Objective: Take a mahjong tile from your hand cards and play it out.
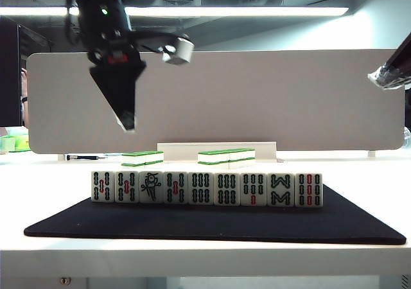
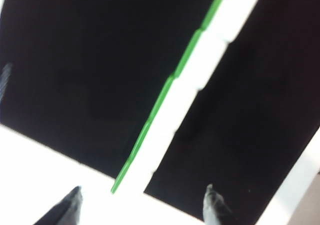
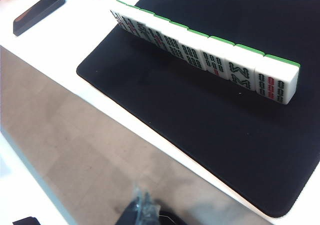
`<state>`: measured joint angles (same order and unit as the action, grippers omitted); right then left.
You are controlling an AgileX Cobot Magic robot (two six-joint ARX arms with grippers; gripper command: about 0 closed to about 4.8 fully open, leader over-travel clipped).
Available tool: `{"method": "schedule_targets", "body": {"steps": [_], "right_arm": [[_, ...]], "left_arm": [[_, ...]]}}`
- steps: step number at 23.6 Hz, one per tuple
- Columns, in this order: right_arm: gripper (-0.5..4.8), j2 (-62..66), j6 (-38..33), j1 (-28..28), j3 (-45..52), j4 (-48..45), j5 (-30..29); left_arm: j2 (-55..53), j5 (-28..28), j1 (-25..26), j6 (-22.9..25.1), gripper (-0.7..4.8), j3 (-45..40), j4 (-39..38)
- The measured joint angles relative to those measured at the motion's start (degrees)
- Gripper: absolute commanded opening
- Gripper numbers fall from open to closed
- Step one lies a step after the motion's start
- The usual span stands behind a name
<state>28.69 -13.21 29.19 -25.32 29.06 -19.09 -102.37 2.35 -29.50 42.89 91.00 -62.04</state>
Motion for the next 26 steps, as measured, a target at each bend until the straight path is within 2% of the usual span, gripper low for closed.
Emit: {"method": "schedule_targets", "body": {"steps": [9, 19, 23, 26], "right_arm": [[-0.01, 0.0, 0.02, 0.0, 0.0, 0.02, 0.0], [-0.01, -0.02, 0.02, 0.0, 0.0, 0.02, 0.0], [-0.01, -0.02, 0.0, 0.0, 0.0, 0.0, 0.0], [-0.01, 0.0, 0.02, 0.0, 0.0, 0.02, 0.0]], "left_arm": [[-2.6, -1.49, -4.07, 9.88, 3.09, -0.02, 2.95], [-5.99, -0.81, -4.52, 12.74, 3.08, -0.02, 2.86], [-7.56, 0.11, -4.52, 12.81, 2.72, -0.04, 2.86], [-8.66, 0.13, -4.52, 12.81, 2.69, -0.07, 3.17]]}}
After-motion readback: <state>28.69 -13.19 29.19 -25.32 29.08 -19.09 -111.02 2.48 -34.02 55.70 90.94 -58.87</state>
